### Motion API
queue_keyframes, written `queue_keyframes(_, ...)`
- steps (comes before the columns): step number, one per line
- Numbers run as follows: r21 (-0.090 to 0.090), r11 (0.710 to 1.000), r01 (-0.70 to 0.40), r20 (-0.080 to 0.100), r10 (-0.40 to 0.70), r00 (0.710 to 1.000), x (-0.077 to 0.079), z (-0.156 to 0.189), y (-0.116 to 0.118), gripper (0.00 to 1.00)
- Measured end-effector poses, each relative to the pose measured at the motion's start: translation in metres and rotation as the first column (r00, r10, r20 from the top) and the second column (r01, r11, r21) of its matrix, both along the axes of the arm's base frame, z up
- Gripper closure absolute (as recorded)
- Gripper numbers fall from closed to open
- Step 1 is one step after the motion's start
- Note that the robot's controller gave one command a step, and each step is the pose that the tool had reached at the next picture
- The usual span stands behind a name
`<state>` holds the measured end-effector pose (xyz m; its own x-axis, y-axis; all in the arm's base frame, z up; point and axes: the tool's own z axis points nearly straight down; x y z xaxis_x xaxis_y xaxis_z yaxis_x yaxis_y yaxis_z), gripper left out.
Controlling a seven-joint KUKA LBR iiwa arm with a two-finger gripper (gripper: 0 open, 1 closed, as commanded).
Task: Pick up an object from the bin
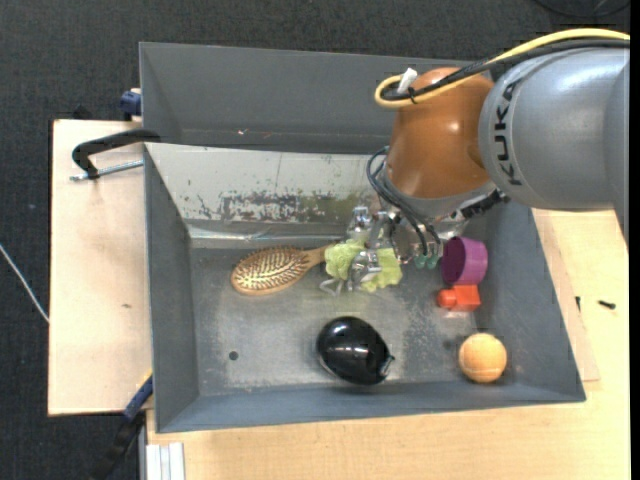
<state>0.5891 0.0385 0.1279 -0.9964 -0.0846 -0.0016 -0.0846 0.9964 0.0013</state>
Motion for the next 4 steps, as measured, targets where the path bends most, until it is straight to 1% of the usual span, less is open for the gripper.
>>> queue_keyframes(1, 0.000, 1.000, 0.000, 0.006, 0.000, 1.000, 0.001, 0.018, 0.000, 1.00)
queue_keyframes(2, 0.000, 1.000, 0.000, 0.010, 0.000, 1.000, 0.002, 0.027, 0.000, 1.00)
queue_keyframes(4, 0.000, 1.000, 0.000, 0.007, 0.000, 1.000, 0.002, 0.036, 0.001, 1.00)
